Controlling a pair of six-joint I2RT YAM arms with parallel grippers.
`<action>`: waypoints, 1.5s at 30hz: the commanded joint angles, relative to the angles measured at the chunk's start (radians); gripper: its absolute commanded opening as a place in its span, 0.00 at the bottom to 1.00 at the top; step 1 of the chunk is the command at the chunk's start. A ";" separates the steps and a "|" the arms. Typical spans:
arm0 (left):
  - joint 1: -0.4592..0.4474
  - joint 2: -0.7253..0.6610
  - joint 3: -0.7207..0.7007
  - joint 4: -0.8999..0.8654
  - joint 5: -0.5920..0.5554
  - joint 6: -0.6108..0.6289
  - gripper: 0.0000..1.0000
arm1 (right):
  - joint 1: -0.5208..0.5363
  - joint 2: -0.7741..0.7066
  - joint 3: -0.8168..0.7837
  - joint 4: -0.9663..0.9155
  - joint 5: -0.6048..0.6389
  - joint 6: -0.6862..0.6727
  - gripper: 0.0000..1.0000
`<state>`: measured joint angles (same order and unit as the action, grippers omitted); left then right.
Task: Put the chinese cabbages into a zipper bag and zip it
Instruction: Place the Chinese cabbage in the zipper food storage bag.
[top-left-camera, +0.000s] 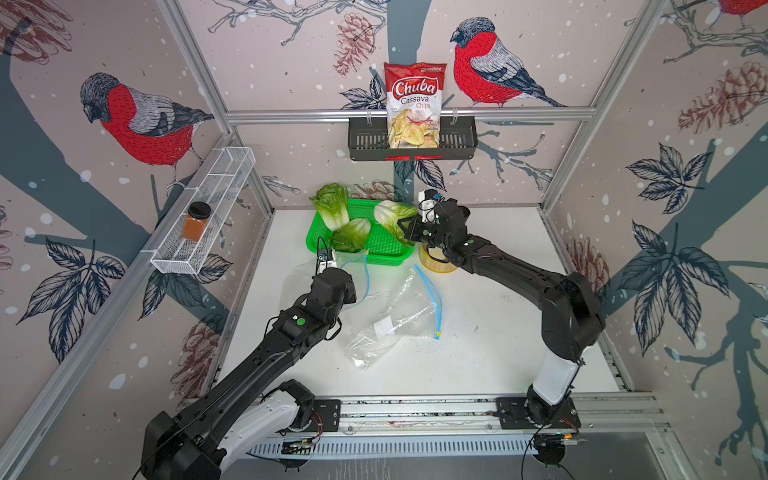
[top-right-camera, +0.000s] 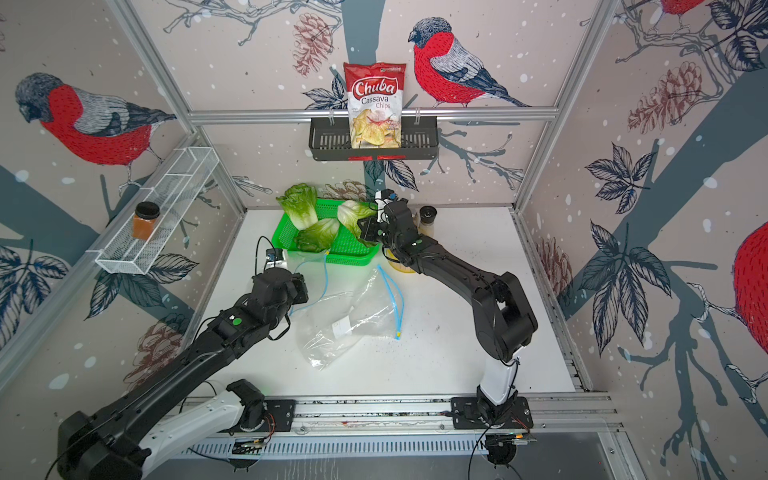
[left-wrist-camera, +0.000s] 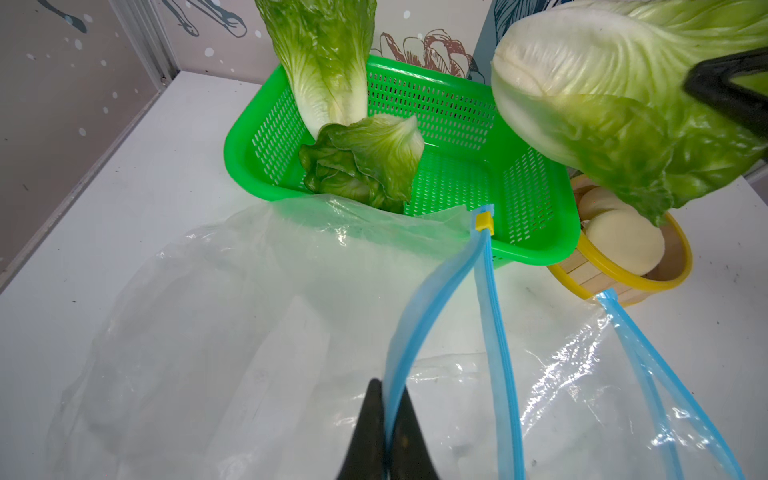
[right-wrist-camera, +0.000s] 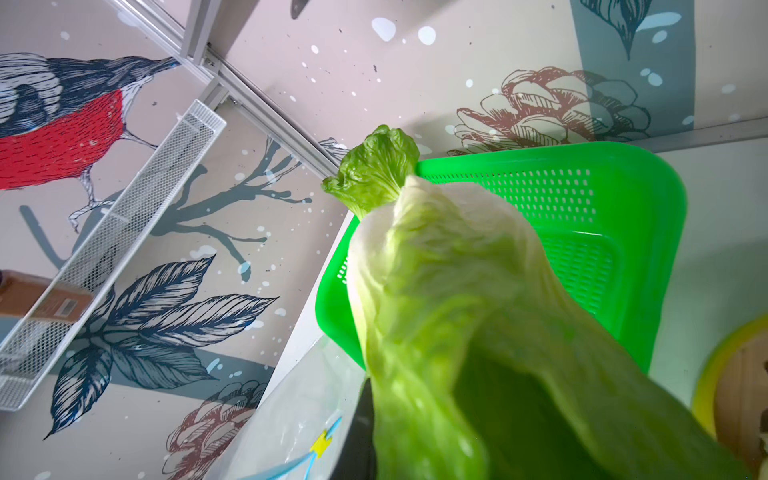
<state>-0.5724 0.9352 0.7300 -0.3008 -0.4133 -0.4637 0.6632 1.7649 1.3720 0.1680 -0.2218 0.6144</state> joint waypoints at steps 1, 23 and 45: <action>0.002 0.011 0.015 0.007 0.071 0.024 0.07 | -0.002 -0.102 -0.075 0.025 -0.036 -0.060 0.00; 0.003 0.047 0.049 0.007 0.075 0.003 0.06 | 0.255 -0.424 -0.282 -0.195 -0.011 -0.244 0.00; 0.002 0.026 0.103 0.011 0.119 0.072 0.04 | 0.384 -0.345 -0.186 -0.424 0.122 -0.462 0.00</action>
<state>-0.5720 0.9695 0.8352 -0.3023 -0.3267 -0.4187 1.0298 1.4139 1.1614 -0.2344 -0.1280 0.2142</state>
